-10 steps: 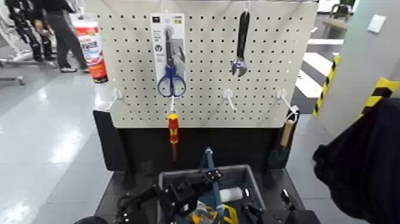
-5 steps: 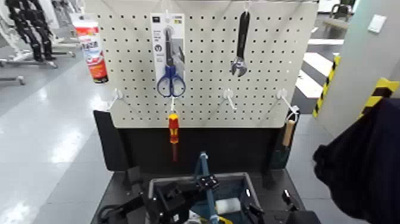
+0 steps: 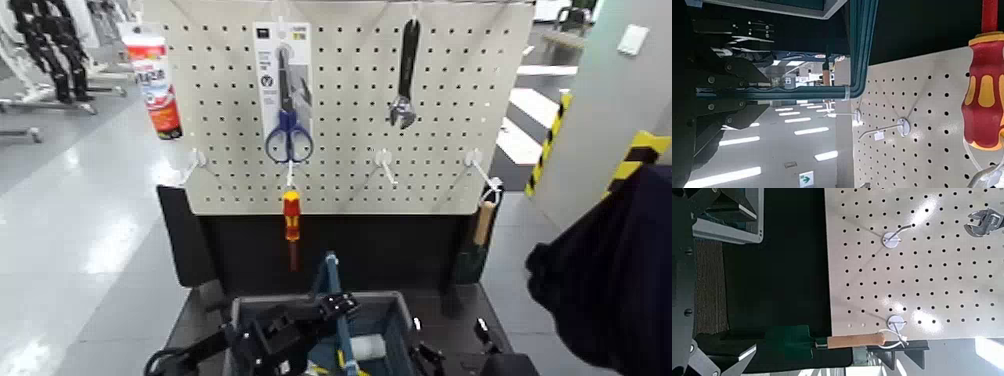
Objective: Grasp the handle of the crate.
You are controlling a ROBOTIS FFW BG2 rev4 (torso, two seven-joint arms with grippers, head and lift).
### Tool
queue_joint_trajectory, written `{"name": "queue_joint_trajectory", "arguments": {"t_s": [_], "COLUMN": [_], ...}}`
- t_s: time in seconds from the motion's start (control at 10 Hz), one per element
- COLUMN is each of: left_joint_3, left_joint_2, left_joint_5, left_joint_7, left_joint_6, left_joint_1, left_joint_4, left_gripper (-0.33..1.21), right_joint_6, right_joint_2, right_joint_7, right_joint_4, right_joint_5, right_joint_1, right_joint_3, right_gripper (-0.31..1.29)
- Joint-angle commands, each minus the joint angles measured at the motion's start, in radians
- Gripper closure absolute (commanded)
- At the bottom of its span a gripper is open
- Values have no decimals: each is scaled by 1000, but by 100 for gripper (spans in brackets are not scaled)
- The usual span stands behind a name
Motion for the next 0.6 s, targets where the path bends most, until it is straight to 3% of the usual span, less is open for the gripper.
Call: {"name": "queue_joint_trajectory", "arguments": {"t_s": [0.1, 0.6], "left_joint_3": [3, 3], "left_joint_2": [-2, -7], "left_joint_5": [6, 7], "left_joint_7": [-2, -8], "left_joint_6": [5, 5], "left_joint_1": [1, -1], "left_joint_4": [5, 18], "left_gripper": [117, 117], "right_joint_6": [-3, 2], "right_joint_2": [0, 0], "right_joint_7": [-2, -2], "right_joint_4": [-1, -1], "right_joint_5": [8, 10], "right_joint_1": [0, -2], "right_joint_3": [2, 5], "right_gripper": [14, 14]}}
